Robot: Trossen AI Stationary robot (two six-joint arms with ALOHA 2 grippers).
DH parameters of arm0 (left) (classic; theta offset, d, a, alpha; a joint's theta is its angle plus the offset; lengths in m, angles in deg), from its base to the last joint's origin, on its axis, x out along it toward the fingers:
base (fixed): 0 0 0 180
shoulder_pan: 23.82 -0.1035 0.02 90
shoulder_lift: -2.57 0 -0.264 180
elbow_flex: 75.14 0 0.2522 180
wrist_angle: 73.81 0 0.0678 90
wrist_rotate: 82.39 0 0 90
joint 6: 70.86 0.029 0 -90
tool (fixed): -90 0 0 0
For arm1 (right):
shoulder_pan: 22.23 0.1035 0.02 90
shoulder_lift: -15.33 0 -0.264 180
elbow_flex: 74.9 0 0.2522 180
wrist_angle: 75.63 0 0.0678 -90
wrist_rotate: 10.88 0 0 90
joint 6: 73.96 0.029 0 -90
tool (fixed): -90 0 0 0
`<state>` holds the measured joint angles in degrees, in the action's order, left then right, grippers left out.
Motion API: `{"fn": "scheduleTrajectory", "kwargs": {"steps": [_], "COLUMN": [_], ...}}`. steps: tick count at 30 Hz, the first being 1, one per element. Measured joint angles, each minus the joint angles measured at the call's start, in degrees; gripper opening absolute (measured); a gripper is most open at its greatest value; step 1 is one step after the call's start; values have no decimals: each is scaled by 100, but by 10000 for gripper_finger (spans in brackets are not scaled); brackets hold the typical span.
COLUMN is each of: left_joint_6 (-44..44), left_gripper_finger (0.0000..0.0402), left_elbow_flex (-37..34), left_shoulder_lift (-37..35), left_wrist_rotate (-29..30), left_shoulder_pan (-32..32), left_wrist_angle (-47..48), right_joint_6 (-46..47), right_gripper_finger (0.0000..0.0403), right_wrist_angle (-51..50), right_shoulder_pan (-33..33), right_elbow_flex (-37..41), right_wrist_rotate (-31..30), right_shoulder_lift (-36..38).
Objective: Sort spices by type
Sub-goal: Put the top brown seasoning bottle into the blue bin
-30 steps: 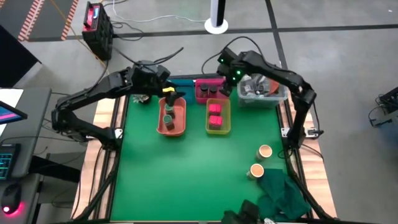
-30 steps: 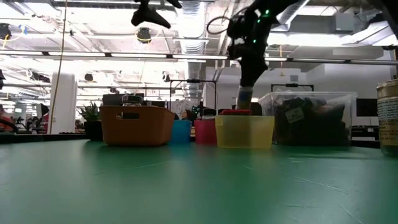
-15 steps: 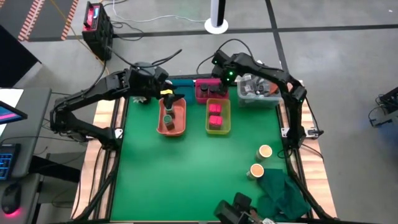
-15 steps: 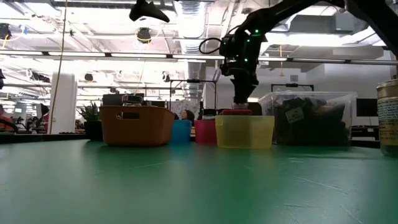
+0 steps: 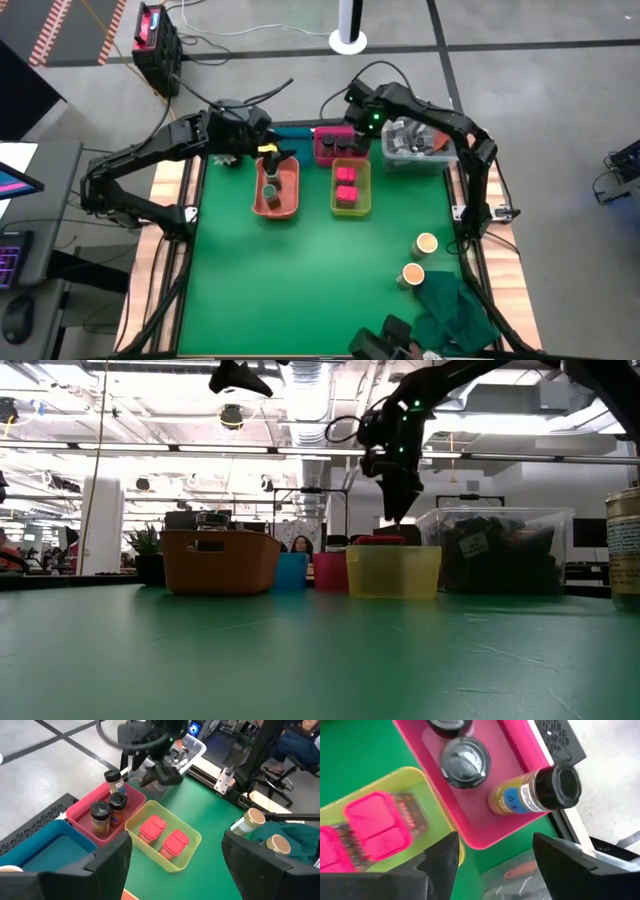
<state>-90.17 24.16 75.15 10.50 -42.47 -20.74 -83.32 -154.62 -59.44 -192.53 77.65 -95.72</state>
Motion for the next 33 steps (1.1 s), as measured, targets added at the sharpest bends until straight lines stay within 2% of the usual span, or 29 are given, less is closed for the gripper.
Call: {"fn": "scheduleTrajectory", "kwargs": {"steps": [7, 12, 20, 25, 33], "left_joint_6": [145, 303, 688, 673, 880], "left_gripper_finger": [295, 295, 295, 295, 295], "left_elbow_flex": [0, 0, -4, -4, -4], "left_shoulder_lift": [0, 0, 68, 61, 63], "left_wrist_rotate": [7, 7, 4, -16, -164], "left_shoulder_pan": [0, 0, 0, 0, 0], "left_wrist_angle": [-1, -1, 2, -1, 1], "right_joint_6": [372, 652, 1176, 2099, 3958], "right_gripper_finger": [278, 278, 278, 278, 278], "right_wrist_angle": [-84, -348, -873, -887, -962], "right_shoulder_pan": [362, 831, 1633, 2075, 2899], "right_elbow_flex": [0, 0, 224, 828, 2773], "right_wrist_rotate": [-78, -295, -299, -485, -485], "right_shoulder_lift": [774, 1311, 1802, 2454, 3699]}}
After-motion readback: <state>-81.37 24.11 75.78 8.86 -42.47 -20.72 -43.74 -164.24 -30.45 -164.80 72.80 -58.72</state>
